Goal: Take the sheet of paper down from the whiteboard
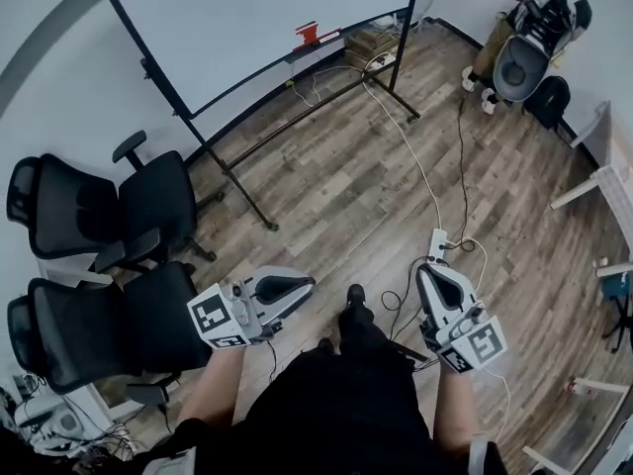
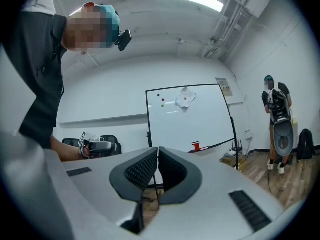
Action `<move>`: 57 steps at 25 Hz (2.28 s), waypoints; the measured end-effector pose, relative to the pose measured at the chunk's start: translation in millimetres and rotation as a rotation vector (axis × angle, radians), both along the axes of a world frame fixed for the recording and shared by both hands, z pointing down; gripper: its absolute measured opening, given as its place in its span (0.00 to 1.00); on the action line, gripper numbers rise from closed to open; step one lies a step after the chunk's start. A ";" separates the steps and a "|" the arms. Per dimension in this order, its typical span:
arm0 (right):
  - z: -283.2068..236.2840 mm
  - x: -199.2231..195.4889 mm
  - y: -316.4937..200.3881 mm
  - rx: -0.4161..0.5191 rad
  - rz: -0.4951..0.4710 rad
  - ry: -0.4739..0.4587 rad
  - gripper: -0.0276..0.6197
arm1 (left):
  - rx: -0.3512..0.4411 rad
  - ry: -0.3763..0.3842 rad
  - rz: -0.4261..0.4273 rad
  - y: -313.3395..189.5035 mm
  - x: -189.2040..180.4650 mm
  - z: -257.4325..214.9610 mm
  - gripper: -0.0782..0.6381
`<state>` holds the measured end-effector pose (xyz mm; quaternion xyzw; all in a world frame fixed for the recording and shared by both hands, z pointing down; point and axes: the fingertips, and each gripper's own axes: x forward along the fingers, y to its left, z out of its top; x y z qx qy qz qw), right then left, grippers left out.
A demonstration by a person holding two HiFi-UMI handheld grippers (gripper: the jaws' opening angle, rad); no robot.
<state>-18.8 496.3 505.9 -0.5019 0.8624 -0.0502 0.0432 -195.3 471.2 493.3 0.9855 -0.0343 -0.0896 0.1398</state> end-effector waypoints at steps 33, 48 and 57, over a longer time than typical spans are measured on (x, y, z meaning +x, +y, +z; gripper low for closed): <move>-26.5 -71.1 -405.8 0.046 -0.306 0.054 0.07 | 0.083 -0.017 -0.110 -382.5 -4.1 -42.3 0.12; -37.7 -93.0 -528.9 0.065 -0.179 0.096 0.08 | 0.191 -0.027 0.000 -518.3 -18.8 -51.5 0.12; -29.2 -63.7 -633.6 0.124 -0.310 0.011 0.08 | 0.306 -0.123 -0.149 -605.6 15.9 -94.0 0.12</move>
